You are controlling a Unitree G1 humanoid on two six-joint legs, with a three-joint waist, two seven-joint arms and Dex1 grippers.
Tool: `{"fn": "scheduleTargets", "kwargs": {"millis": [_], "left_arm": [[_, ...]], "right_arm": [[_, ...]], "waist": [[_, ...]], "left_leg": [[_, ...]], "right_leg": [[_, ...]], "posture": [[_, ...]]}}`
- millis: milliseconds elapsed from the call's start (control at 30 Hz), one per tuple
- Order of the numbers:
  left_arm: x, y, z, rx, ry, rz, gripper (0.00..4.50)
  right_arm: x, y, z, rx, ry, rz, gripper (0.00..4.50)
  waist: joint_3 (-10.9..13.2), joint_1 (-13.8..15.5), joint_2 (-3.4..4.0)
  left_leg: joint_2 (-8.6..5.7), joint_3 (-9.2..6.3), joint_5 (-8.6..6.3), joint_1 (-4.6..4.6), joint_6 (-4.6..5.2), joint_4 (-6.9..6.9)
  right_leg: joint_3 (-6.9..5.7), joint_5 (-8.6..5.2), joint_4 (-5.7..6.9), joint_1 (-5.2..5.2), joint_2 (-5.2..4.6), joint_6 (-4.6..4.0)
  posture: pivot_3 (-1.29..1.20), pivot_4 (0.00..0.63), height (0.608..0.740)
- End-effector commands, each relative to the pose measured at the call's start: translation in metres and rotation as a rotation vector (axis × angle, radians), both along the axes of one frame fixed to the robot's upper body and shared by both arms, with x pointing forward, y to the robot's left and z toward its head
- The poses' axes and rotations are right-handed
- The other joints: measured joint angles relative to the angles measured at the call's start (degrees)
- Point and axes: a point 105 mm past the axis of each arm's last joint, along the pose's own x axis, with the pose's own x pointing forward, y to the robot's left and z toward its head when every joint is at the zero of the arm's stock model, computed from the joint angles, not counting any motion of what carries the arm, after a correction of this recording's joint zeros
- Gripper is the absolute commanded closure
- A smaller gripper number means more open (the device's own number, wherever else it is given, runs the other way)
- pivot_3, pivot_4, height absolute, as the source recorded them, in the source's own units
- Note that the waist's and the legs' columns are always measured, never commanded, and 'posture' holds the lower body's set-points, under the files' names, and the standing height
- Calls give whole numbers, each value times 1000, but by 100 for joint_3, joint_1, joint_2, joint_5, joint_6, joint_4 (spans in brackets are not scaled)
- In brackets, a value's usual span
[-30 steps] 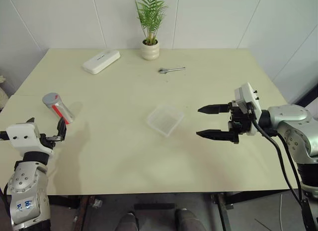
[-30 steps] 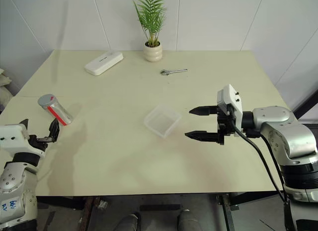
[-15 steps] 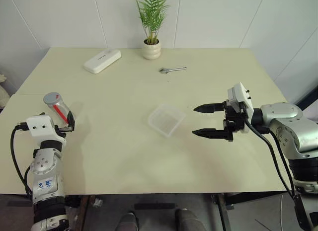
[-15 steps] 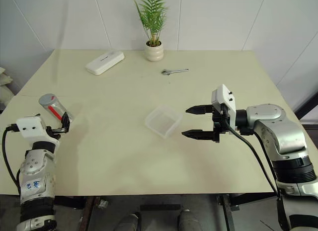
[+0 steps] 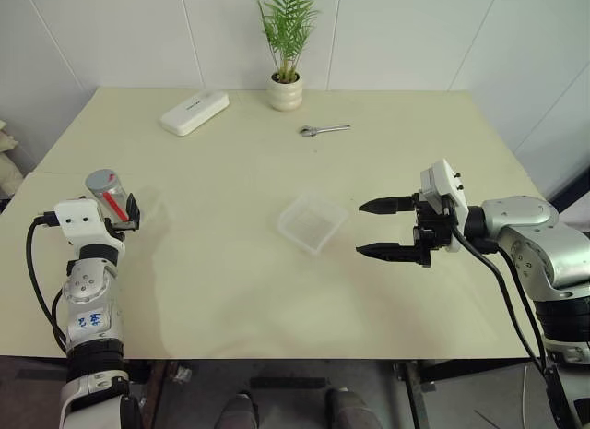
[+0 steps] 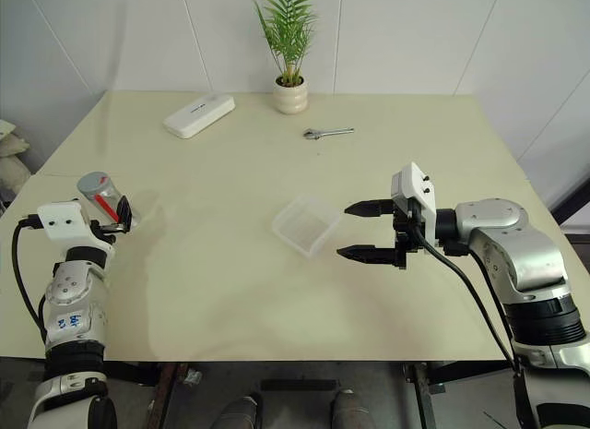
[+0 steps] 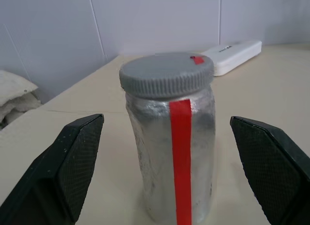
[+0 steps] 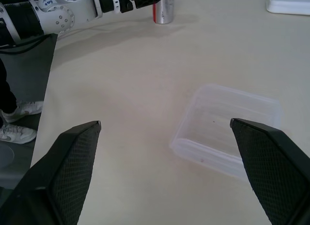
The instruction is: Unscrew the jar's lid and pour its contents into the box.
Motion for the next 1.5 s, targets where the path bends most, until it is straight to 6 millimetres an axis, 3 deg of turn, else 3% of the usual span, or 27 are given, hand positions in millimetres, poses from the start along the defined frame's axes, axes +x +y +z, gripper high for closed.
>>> {"fn": "scheduleTargets", "kwargs": {"millis": [33,767,867,1000,1300,1400,1500], "left_arm": [[4,6,16,35,-40,7,39],[22,5,17,-5,-35,-24,39],[20,8,19,8,-47,-4,638],[19,5,17,18,-36,-27,1853],[12,7,11,23,-18,-40,1885],[13,-15,23,46,-37,-178,1885],[13,-51,41,78,-54,-402,1885]], "right_arm": [[-5,-4,13,3,-62,-3,0],[-7,-7,12,-7,-69,-22,0],[-7,-7,12,-7,-68,-24,0],[-8,-7,13,-5,-65,-26,0],[-12,-7,11,-7,-64,-31,0],[-16,-5,15,-13,-76,-33,0],[-17,0,26,6,-110,-55,0]], "waist": [[0,5,0],[0,5,0],[0,3,0],[0,4,0],[0,0,0],[0,3,0],[0,9,0]], "left_leg": [[0,0,0,0,0,0],[0,0,1,-1,-2,-2],[0,0,1,-1,-2,-1],[0,0,1,-1,-2,-1],[0,0,1,0,-2,-2],[0,0,1,-1,-2,-1],[0,0,1,-3,-2,-2]], "right_leg": [[0,0,0,0,0,0],[-2,1,0,-1,0,2],[-2,1,1,-1,0,2],[-2,1,1,-1,0,2],[-1,1,2,-1,0,2],[-1,1,2,-1,0,2],[-3,1,2,-1,0,1]], "posture": [[0,150,740],[0,150,740],[0,150,740],[0,150,740],[0,150,740],[0,150,740],[0,150,740]]}}
